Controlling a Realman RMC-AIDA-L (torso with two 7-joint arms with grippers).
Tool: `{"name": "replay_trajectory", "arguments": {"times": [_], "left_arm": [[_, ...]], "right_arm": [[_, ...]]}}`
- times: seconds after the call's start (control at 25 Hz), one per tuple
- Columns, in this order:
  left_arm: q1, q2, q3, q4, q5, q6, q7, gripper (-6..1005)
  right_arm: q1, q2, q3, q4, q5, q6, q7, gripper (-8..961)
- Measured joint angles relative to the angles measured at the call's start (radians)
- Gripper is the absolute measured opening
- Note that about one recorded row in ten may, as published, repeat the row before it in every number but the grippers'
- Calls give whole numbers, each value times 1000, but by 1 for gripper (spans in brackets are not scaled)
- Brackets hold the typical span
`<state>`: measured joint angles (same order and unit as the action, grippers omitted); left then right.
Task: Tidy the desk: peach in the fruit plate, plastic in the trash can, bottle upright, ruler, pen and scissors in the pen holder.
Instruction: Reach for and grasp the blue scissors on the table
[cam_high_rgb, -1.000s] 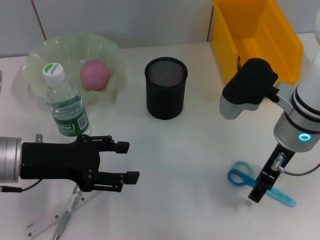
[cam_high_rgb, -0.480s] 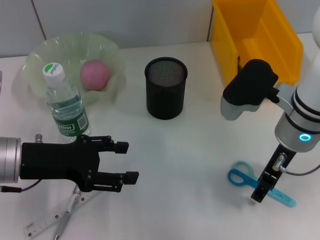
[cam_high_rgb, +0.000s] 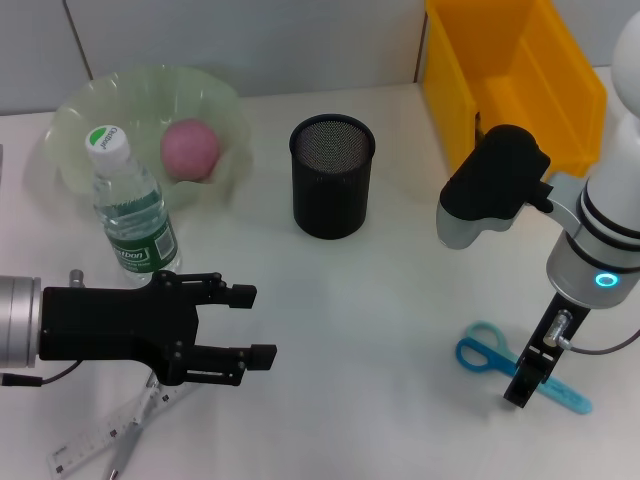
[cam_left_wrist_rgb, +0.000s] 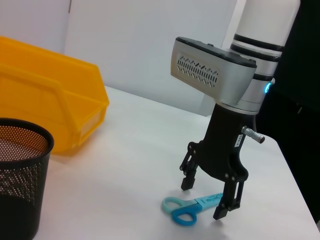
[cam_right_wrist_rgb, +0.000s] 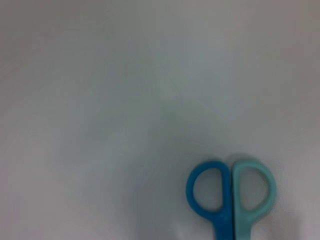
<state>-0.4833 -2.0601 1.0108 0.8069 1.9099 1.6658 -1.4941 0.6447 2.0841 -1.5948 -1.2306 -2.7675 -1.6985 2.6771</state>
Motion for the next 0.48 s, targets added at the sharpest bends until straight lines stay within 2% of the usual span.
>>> {"name": "replay_trajectory", "arguments": {"times": [0.48], "left_arm": [[2, -1, 0, 0, 0, 0, 2, 784]], "right_arm": [[-2, 1, -1, 0, 0, 0, 1, 815]]}}
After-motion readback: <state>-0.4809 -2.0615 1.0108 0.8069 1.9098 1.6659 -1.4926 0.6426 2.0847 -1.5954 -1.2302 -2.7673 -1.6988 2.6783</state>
